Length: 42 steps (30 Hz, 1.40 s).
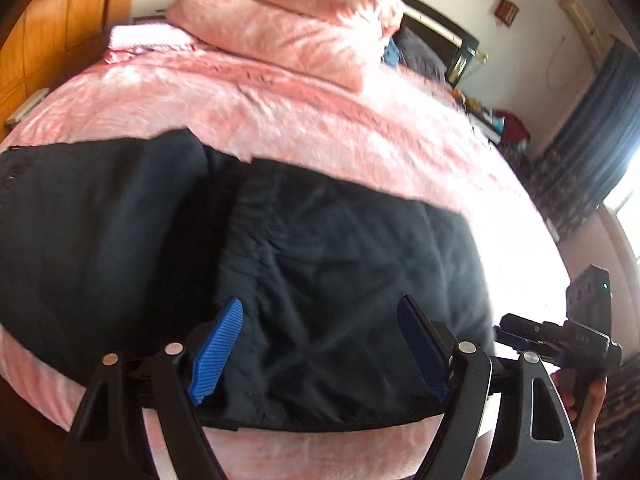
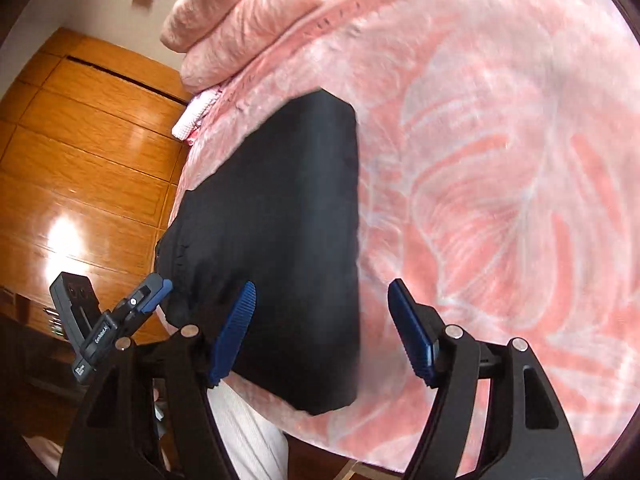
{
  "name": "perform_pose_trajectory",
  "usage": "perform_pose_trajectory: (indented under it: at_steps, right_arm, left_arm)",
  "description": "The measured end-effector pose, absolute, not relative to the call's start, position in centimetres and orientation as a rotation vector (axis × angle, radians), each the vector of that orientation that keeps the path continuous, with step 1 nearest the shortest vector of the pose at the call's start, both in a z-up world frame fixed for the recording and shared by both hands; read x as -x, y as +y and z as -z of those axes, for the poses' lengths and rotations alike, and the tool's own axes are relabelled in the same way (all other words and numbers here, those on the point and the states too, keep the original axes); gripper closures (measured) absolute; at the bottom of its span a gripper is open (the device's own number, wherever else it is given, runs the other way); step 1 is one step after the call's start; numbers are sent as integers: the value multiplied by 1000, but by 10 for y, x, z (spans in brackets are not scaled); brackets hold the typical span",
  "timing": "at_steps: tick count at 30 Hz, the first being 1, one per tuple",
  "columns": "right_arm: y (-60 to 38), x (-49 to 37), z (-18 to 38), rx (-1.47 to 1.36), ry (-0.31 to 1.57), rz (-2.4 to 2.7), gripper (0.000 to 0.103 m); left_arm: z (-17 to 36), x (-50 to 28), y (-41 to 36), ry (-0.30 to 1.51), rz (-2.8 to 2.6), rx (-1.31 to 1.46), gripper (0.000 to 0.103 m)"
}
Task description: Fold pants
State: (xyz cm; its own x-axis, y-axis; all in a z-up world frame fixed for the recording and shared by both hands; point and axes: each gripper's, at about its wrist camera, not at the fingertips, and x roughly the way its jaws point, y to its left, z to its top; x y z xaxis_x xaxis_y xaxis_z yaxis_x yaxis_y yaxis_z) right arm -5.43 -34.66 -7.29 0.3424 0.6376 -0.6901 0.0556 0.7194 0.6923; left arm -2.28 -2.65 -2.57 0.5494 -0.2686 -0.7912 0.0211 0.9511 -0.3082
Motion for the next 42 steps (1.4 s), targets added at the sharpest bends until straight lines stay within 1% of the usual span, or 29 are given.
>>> perform_pose_trajectory:
  at_steps: [2,6,7,8,9,10,11,12,13,16,17,20,23,25,26,28,30,32,33,34,37,40,42]
  right_arm:
    - [-339,50,87,-730,1194,-474,33]
    - [-329,41,105,-796,1197,-564,34]
    - [-327,39,108,-805,1192,-579,40]
    - [-325,38,109,-808,1190,-592,42]
    - [-323,38,107,-794,1184,-582,53]
    - [-323,38,105,-789,1175,-588,67]
    - [-325,39,100,-802,1154,-608,73]
    - [-326,40,96,-813,1145,-618,82]
    - [-328,39,90,-812,1137,-621,86]
    - [-328,40,59,-743,1111,-597,90]
    - [-330,42,47,-741,1101,-596,91]
    - [-346,49,23,-700,1060,-547,92]
    - [-375,59,19,-686,1048,-456,91]
    - [-391,65,36,-692,1086,-394,90]
    - [-395,65,48,-703,1113,-379,90]
    - [-399,65,74,-731,1163,-339,87]
    - [-399,65,81,-729,1163,-330,84]
    - [-397,66,75,-678,1165,-311,76]
    - [-394,68,70,-619,1166,-273,62]
    - [-390,71,61,-539,1154,-216,56]
    - [-375,79,23,-286,1065,-99,57]
    - [-344,84,-4,-193,994,-140,57]
    - [-310,81,-11,-137,991,-203,57]
  left_arm:
    - [41,17,-27,1009,157,267,23]
    - [52,15,-33,1023,153,211,23]
    - [53,16,-35,1027,153,195,22]
    - [54,16,-37,1030,155,189,20]
    - [55,15,-37,1030,156,195,19]
    - [56,16,-36,1029,157,206,19]
    - [56,18,-37,1031,162,216,19]
    - [57,17,-37,1035,173,229,19]
    - [58,16,-36,1038,181,242,19]
    - [58,12,-43,1043,185,274,19]
    - [57,11,-47,1042,188,284,17]
    - [54,6,-66,1038,258,327,16]
    - [60,3,-91,1055,336,335,16]
    - [66,2,-109,1061,342,281,16]
    - [68,4,-116,1045,331,239,13]
    - [70,9,-125,1023,325,175,12]
    - [69,15,-127,999,334,134,12]
    - [62,20,-120,983,351,154,13]
    - [59,23,-116,980,358,171,13]
    - [54,25,-109,976,356,191,13]
    - [38,31,-70,951,308,237,13]
    - [30,39,-27,948,221,276,13]
    - [31,47,4,959,151,309,13]
